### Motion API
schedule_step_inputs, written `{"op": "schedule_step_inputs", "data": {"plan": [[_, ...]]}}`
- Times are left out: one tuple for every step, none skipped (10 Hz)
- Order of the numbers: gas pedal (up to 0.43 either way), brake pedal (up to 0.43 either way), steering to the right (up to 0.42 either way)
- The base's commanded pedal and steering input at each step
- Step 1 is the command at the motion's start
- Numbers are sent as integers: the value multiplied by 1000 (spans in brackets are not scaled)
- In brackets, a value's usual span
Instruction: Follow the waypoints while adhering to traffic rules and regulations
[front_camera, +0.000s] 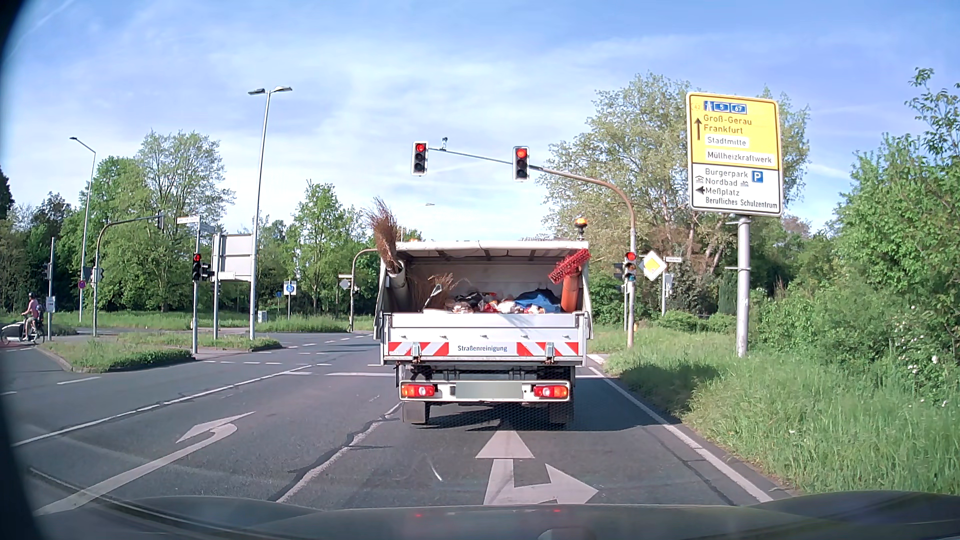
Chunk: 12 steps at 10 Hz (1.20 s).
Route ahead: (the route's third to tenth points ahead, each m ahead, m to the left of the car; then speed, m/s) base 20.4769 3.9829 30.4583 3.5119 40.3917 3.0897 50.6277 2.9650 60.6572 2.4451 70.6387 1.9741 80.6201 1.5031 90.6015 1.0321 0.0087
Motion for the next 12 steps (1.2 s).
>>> {"op": "schedule_step_inputs", "data": {"plan": [[0,274,-4],[0,274,-4],[0,274,-4],[0,274,-4],[0,274,-4],[0,274,-4],[0,274,-4],[0,274,-4],[0,274,-4],[0,274,-4],[0,274,-4],[0,274,-4]]}}
